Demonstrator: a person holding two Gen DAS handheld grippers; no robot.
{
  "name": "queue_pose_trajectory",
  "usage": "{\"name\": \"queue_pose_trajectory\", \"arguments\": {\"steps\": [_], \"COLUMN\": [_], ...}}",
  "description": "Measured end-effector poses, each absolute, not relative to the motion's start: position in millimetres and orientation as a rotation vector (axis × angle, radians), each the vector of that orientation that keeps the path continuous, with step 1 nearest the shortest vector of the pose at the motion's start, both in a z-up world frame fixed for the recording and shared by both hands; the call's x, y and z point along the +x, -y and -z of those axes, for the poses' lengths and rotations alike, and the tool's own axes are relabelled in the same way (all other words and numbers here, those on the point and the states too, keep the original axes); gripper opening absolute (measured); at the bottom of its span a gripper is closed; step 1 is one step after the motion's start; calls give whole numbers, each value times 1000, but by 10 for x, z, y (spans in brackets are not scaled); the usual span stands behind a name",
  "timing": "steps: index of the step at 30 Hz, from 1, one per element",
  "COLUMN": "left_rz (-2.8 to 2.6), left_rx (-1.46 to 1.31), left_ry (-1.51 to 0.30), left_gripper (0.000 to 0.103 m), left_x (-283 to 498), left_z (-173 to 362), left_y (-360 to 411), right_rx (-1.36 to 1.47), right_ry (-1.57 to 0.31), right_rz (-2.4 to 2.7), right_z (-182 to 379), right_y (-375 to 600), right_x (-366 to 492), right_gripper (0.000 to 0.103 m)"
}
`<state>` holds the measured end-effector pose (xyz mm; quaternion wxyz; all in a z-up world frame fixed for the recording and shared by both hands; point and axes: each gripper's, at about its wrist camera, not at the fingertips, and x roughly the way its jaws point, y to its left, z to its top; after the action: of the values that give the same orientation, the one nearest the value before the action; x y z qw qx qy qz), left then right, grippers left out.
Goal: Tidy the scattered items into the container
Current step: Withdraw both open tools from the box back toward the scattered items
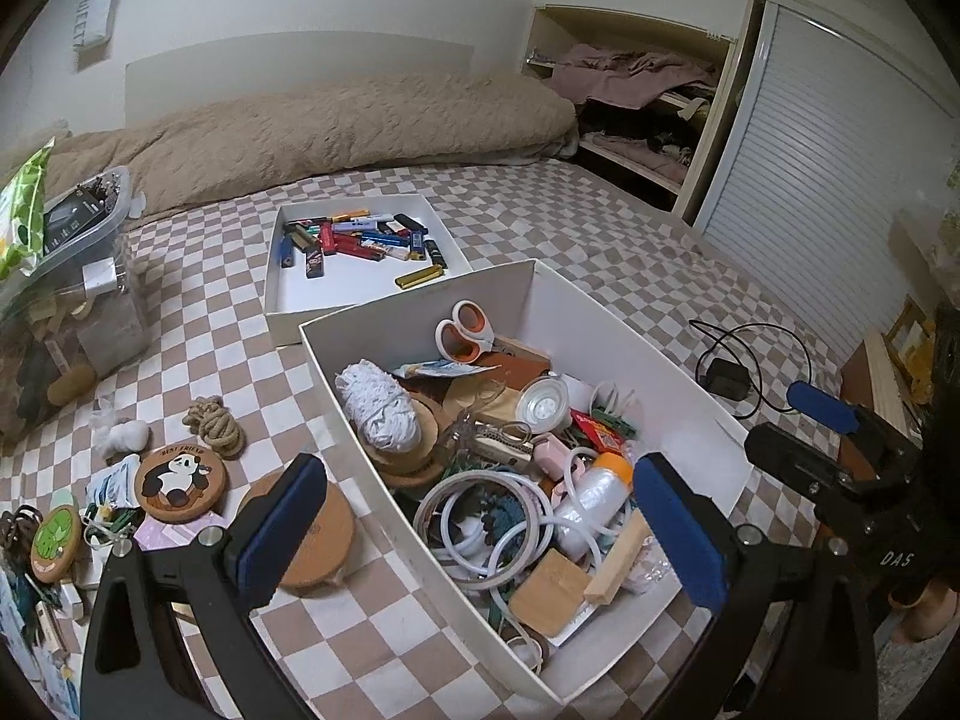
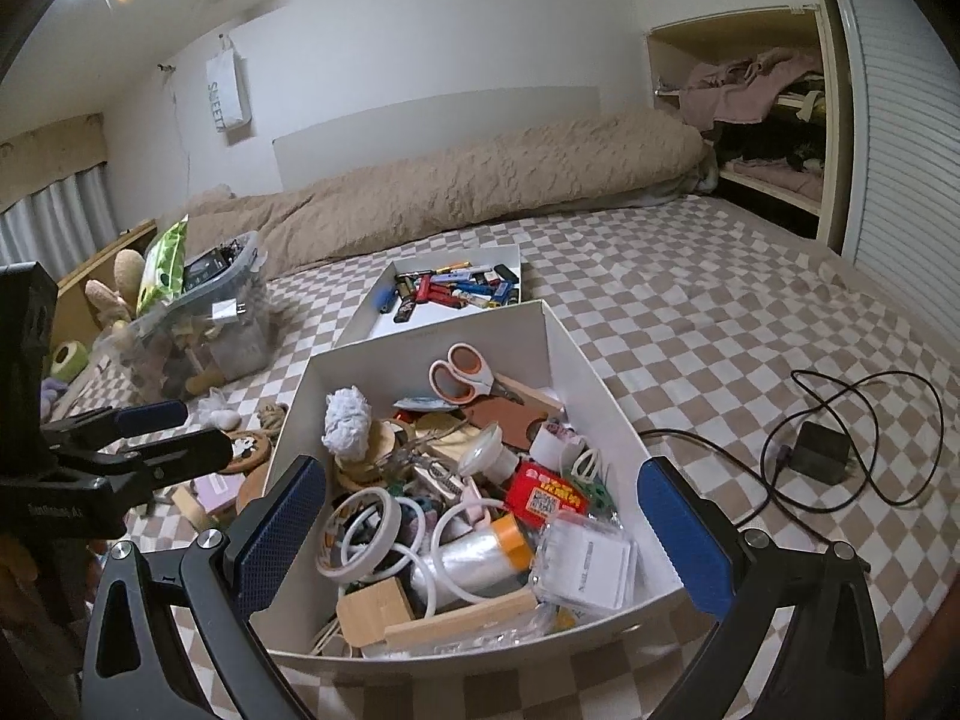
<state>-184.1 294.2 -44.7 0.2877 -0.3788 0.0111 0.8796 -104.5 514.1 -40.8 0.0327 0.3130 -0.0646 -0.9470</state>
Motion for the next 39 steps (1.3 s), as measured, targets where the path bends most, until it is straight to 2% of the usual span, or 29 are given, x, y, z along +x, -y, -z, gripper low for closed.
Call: {"name": "queue_pose_trajectory", "arguments": {"steps": [14, 39], "left_rz": [-2365, -2600], "left_rx": [-994, -992], "left_ry": [-14, 81], "left_gripper": [103, 103], "left_x": [-1720, -1571], "left_z": [394, 209], "left_y": [-2688, -1165], "right_rx": [973, 919], "right_ry": [189, 88], "right_rz": [2909, 2720], "right_z": [362, 255], "right_y": [-4982, -3606], "right_x": [-957, -1080], "right_gripper": [103, 103]}}
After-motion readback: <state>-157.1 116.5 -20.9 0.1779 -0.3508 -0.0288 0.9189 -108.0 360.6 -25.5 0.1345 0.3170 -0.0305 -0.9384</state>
